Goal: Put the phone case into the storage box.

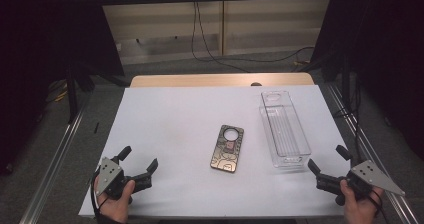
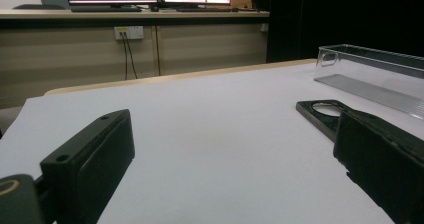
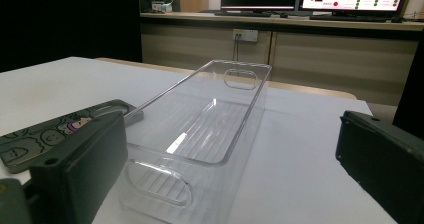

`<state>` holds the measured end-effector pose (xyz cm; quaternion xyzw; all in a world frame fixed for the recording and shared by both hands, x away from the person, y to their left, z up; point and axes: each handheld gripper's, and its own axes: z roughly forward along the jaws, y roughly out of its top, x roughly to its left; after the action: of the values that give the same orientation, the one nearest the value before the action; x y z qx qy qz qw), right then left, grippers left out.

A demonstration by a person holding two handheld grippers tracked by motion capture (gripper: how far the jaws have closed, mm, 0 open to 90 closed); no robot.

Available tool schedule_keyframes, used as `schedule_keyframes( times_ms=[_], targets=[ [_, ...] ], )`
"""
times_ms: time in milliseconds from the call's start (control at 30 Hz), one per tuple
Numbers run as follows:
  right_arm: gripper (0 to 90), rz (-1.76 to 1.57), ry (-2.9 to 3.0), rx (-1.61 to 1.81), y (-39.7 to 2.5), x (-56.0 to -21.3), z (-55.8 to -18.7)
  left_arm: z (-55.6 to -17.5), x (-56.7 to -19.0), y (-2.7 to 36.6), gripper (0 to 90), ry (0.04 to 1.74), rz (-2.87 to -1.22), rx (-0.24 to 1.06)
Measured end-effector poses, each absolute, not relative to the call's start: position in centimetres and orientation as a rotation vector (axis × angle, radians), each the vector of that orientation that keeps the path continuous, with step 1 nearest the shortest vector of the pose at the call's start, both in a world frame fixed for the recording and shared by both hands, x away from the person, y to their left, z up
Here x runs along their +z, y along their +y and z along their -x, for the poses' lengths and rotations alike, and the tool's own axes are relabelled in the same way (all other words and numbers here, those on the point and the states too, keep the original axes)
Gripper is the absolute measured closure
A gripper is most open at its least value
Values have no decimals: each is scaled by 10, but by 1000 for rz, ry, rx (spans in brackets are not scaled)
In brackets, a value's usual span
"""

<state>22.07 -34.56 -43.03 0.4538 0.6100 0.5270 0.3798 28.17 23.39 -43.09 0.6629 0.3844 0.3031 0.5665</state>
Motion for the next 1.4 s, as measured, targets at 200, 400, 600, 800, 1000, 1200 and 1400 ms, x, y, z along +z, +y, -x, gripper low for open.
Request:
schedule_keyframes(
  times_ms=[200, 400, 600, 800, 1000, 1200, 1400],
  targets=[
    [0, -1157, 1564, 1356, -345, -431, -221, -280, -430, 232, 31, 907, -1567, 713],
    [0, -1162, 1558, 1360, -347, -431, -220, -280, -431, 228, 28, 892, -1585, 698],
    [0, -1158, 1566, 1362, -346, -431, -220, -280, -431, 223, 24, 894, -1590, 685],
    [0, -1158, 1569, 1359, -346, -431, -220, -281, -430, 217, 19, 826, -1622, 641],
    [0, -1145, 1584, 1355, -343, -430, -220, -280, -428, 211, 21, 812, -1612, 618],
    [0, -1151, 1586, 1355, -343, -431, -222, -284, -428, 205, 23, 812, -1615, 591],
    [0, -1152, 1587, 1360, -342, -431, -222, -287, -428, 202, 27, 823, -1608, 526]
  ],
)
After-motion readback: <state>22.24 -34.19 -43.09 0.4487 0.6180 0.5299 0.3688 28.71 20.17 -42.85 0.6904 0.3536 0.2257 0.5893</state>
